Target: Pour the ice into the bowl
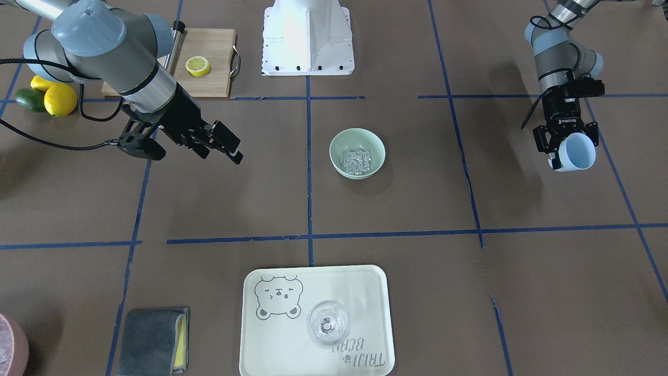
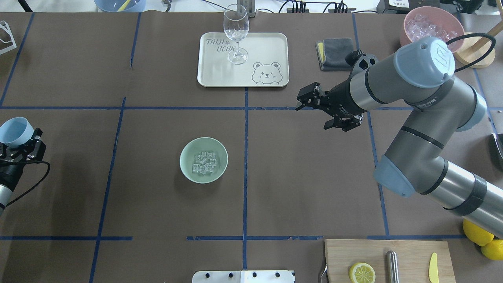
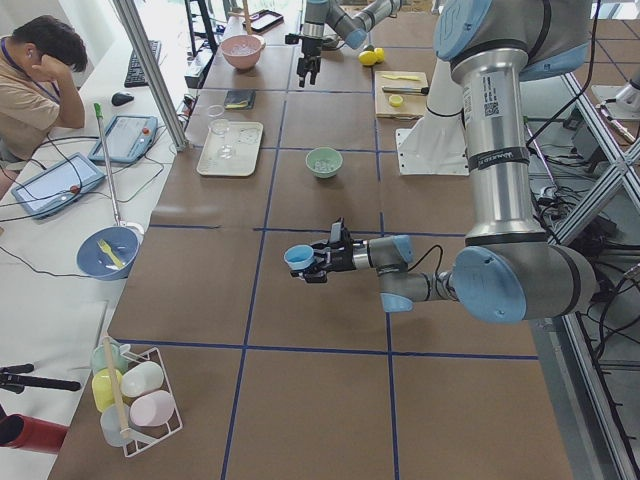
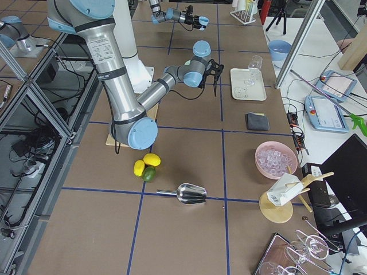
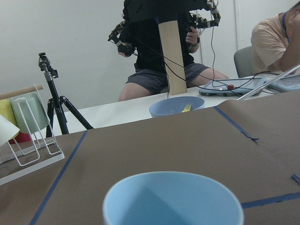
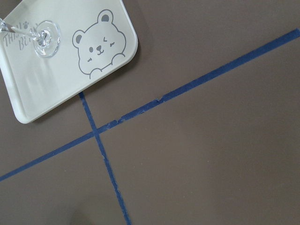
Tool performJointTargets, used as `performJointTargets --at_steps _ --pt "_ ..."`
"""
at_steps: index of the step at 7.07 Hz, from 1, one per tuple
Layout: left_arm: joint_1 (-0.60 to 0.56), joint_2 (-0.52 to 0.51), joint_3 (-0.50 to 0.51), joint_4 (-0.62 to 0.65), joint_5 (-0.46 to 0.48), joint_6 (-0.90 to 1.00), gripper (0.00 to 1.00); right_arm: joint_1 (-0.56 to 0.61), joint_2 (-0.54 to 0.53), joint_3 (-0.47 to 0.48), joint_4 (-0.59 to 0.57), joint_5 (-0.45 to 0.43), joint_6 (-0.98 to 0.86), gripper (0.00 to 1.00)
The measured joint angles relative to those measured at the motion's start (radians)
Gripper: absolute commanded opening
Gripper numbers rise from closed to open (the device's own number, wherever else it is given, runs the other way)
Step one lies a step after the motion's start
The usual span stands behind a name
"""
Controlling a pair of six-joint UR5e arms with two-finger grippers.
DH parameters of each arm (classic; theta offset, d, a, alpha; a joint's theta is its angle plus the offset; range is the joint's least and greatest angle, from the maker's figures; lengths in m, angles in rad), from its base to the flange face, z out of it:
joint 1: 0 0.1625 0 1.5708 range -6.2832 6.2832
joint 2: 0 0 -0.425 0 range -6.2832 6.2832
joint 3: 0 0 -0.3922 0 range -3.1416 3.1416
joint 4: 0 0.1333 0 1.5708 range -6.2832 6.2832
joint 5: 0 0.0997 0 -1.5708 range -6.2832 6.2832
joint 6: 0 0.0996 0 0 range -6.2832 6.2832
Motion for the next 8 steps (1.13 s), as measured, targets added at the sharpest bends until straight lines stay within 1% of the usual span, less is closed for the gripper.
performJointTargets --at_steps 3,4,5,6,7,8 --pt "0.035 -0.021 0.027 0.019 0.023 -0.076 0.21 0.0 0.0 0.004 -0.001 -0.001 0.001 1.0" --pt "0.057 -0.026 0.031 0.021 0.036 -0.08 0.27 -0.002 0.0 0.004 0.0 -0.002 0.001 1.0" --pt "0.083 -0.029 0.032 0.022 0.052 -0.081 0.28 -0.005 0.0 0.003 0.0 -0.003 0.002 1.0" --pt "0.106 -0.031 0.033 0.023 0.067 -0.082 0.34 -0.008 -0.001 0.003 0.0 -0.006 0.002 1.0" --pt "0.122 -0.032 0.035 0.024 0.076 -0.082 0.46 -0.01 -0.001 0.002 0.0 -0.009 0.002 1.0" --pt "0.138 -0.032 0.039 0.024 0.081 -0.083 0.57 -0.011 -0.001 0.002 0.0 -0.01 0.002 1.0"
